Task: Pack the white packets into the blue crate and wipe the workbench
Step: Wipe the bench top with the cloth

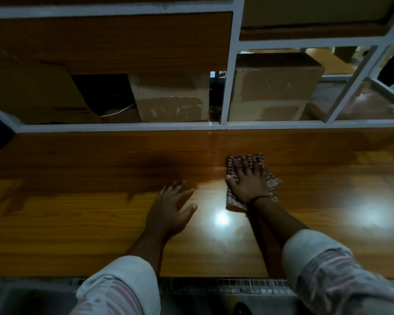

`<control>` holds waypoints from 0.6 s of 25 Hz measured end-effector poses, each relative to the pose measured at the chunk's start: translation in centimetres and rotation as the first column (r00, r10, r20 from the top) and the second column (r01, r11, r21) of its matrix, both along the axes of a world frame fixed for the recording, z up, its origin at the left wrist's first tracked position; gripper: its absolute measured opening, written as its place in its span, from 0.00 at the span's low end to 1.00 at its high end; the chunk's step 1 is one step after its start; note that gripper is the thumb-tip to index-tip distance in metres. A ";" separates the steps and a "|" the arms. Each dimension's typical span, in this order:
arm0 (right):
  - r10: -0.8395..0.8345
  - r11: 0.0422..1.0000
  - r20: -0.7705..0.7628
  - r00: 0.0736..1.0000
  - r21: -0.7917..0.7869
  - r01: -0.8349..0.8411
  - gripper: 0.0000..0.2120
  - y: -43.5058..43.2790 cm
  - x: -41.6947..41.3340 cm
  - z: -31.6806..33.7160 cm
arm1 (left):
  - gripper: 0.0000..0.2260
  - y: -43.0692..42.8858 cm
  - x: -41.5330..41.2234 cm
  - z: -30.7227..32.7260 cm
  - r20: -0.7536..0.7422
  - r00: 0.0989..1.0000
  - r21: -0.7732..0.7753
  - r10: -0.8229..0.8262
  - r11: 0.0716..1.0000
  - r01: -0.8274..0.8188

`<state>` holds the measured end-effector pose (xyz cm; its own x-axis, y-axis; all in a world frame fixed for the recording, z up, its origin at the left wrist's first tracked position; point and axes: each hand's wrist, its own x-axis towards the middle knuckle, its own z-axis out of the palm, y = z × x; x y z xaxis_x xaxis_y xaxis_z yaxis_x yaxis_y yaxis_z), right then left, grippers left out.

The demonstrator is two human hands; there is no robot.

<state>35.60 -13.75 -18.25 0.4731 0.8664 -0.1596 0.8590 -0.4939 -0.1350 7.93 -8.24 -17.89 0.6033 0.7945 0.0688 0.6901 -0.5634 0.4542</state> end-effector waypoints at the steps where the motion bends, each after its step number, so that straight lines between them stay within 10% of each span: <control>1: 0.092 0.996 0.011 0.996 0.006 -0.092 0.35 0.3 -1.4 -0.1 | 0.25 0.1 0.1 0.1 -0.003 1.000 0.002 0.004 1.000 -0.004; 7: 0.509 0.857 0.018 0.861 0.081 -0.508 0.32 -4.2 -1.6 -0.1 | 0.26 0.5 0.1 -0.5 -0.010 1.000 -0.032 0.003 0.999 -0.004; 15: -0.098 0.995 0.013 0.995 0.034 0.097 0.36 4.5 10.1 0.2 | 0.26 0.7 0.1 -0.3 0.003 1.000 -0.043 0.001 0.999 -0.001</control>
